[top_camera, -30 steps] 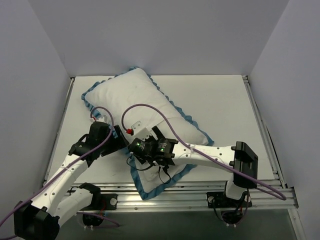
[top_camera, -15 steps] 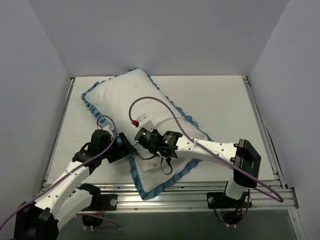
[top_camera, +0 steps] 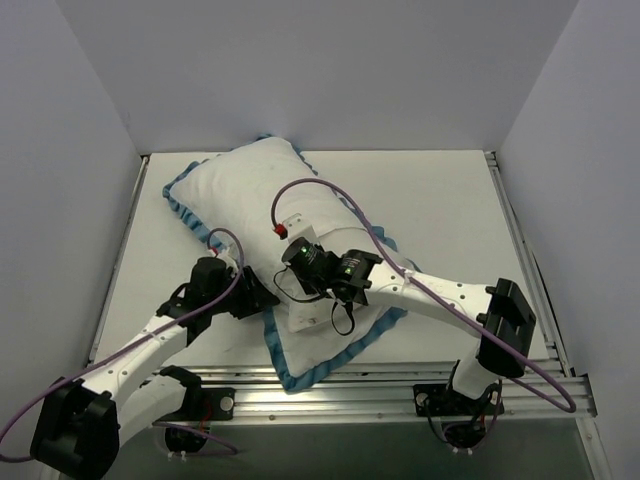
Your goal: Remove the pillowcase from the pillow
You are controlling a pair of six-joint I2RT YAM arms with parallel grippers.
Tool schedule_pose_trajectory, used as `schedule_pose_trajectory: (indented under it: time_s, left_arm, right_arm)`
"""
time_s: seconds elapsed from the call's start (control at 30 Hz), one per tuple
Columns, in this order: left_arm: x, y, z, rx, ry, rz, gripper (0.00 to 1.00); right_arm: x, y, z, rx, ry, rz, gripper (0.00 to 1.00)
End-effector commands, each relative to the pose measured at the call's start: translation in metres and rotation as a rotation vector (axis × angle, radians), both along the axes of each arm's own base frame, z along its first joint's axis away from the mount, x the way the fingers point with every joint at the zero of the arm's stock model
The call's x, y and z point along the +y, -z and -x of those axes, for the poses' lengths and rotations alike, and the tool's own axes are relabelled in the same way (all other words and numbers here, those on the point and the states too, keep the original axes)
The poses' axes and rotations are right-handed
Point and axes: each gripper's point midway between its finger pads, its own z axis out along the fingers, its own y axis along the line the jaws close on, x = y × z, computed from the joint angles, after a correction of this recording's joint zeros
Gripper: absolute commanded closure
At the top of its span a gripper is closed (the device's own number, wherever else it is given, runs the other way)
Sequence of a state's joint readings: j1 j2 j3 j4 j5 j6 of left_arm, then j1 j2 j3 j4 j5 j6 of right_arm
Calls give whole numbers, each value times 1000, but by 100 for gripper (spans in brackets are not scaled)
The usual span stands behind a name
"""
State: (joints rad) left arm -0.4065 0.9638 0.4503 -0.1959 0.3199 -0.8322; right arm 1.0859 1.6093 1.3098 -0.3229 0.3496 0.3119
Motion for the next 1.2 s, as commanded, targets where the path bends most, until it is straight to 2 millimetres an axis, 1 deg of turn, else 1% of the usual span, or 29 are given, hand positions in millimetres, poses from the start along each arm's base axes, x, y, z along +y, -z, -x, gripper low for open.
schedule_pose_trajectory:
  time_s: [0.0, 0.03, 0.07, 0.1, 0.13, 0.17, 0.2, 0.23, 0.27, 0.33, 0.4, 0.5, 0.53, 0.57, 0.67, 0.7, 0.73, 0.77, 0.8, 0.83, 0.9, 0.93, 0.97, 1.0, 1.03, 1.07, 1.1, 1.13, 1.17]
  left_arm:
    - [-19, -17, -16, -78, 32, 74, 48]
    - [-22, -17, -17, -77, 38, 69, 53]
    - [-22, -14, -19, -71, 35, 61, 68]
    - [-20, -8, -23, -59, 19, 36, 77]
    - [-19, -8, -28, -63, 7, 22, 83]
    - [-17, -6, -31, -63, -5, 6, 95]
    - [-14, -1, -32, -49, -16, -17, 97]
    - [-8, -5, -43, -72, -57, -51, 98]
    - [-4, -6, -49, -78, -80, -73, 98]
    - [10, -6, -60, -86, -152, -140, 98]
    - [19, -14, -74, -101, -211, -185, 98]
    - [45, -20, -97, -117, -365, -276, 98]
    - [51, -20, -102, -116, -398, -292, 98]
    - [62, -21, -111, -116, -454, -324, 98]
    - [73, -19, -126, -117, -533, -352, 98]
    - [73, -23, -132, -129, -539, -347, 98]
    - [72, -23, -137, -133, -538, -346, 98]
    - [69, -18, -142, -128, -533, -346, 98]
    - [63, -17, -144, -123, -506, -334, 97]
    - [57, -19, -149, -128, -489, -320, 97]
    - [43, -16, -153, -128, -425, -284, 92]
    - [39, -16, -154, -133, -406, -270, 89]
    - [35, -17, -154, -134, -389, -257, 81]
    - [33, -18, -152, -135, -373, -253, 76]
    - [30, -21, -150, -136, -350, -241, 72]
    - [30, -27, -146, -143, -338, -235, 66]
    - [29, -31, -142, -149, -317, -240, 45]
    - [28, -36, -138, -153, -297, -235, 34]
    - [30, -47, -129, -148, -288, -241, 22]
  right_arm:
    - [8, -29, -3, -34, -11, -114, 100]
    - [10, -34, -3, -40, -14, -127, 100]
    - [10, -42, -2, -50, -18, -146, 100]
    - [8, -49, -3, -60, -18, -154, 100]
    - [7, -59, -4, -75, -16, -165, 100]
    - [3, -76, -3, -98, -16, -193, 100]
    - [-1, -87, -3, -114, -16, -207, 100]
    - [-4, -99, -3, -134, -25, -216, 100]
    - [-11, -123, 1, -161, -30, -255, 100]
    - [-20, -148, 5, -196, -52, -281, 100]
    - [-32, -182, 16, -223, -85, -341, 100]
    - [-47, -217, 36, -243, -156, -404, 100]
    - [-51, -221, 43, -236, -180, -408, 100]
    - [-56, -233, 54, -235, -223, -445, 100]
    - [-64, -247, 79, -218, -314, -500, 100]
    - [-60, -247, 94, -181, -389, -527, 100]
    - [-57, -238, 101, -149, -426, -526, 100]
    - [-58, -235, 110, -131, -462, -538, 100]
    - [-52, -229, 125, -81, -538, -553, 100]
    - [-48, -210, 129, -36, -564, -535, 100]
    - [-41, -190, 135, 23, -584, -526, 100]
    - [-37, -181, 131, 30, -569, -520, 100]
    - [-35, -161, 127, 60, -543, -490, 100]
    - [-34, -152, 124, 71, -521, -475, 93]
    - [-33, -146, 118, 74, -492, -460, 73]
    - [-29, -137, 114, 90, -475, -437, 65]
    - [-27, -135, 110, 90, -460, -427, 59]
    - [-26, -129, 100, 79, -418, -399, 49]
    - [-27, -135, 93, 55, -388, -397, 44]
